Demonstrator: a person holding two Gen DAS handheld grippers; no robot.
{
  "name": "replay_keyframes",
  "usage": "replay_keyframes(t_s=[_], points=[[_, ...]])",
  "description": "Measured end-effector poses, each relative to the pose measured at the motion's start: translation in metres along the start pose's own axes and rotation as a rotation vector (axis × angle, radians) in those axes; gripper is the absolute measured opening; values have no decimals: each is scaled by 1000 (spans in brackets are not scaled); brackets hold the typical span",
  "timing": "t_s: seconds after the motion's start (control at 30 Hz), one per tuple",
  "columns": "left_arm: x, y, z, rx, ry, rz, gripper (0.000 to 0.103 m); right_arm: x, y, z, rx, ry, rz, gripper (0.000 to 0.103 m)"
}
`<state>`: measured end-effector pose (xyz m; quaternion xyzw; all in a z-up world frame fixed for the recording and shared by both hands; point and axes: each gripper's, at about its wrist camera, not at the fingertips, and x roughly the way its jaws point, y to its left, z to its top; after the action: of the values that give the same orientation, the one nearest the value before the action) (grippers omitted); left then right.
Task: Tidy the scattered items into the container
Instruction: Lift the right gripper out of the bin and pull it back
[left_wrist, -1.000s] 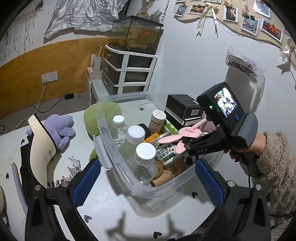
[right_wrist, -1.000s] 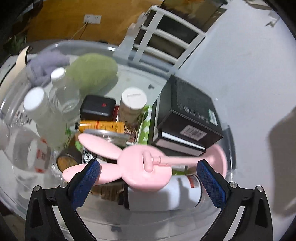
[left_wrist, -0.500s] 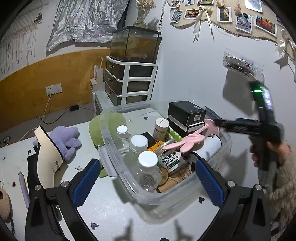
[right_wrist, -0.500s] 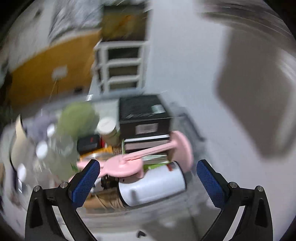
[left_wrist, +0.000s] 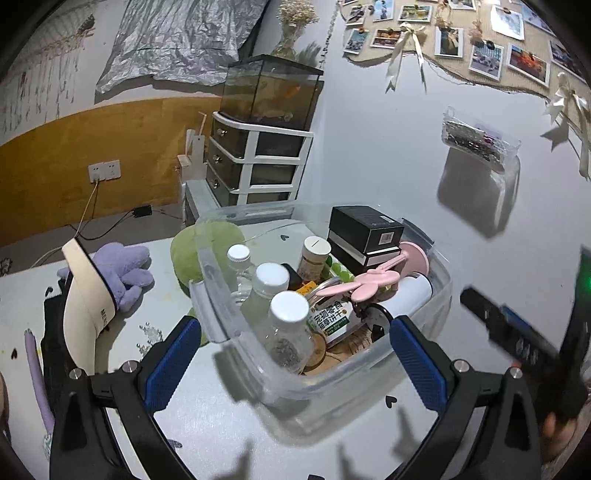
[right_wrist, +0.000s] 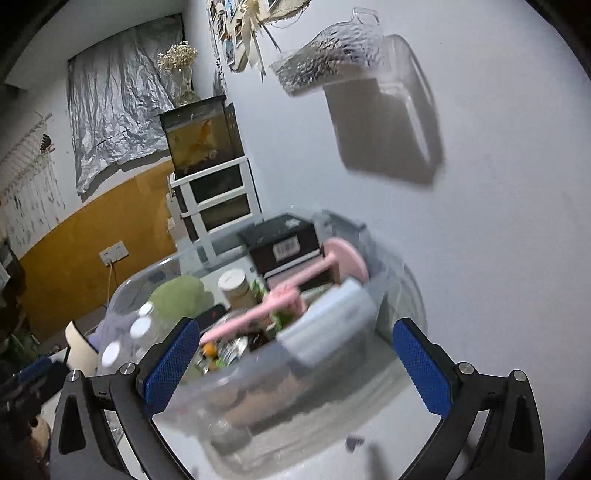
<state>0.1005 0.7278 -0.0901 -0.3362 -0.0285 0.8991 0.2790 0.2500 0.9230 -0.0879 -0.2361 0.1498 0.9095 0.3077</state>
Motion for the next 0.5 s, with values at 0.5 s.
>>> replay_keyframes(t_s=[0.5], points=[[-34, 23, -22, 70, -35, 64, 102, -49, 50, -35, -56, -60, -24, 103]])
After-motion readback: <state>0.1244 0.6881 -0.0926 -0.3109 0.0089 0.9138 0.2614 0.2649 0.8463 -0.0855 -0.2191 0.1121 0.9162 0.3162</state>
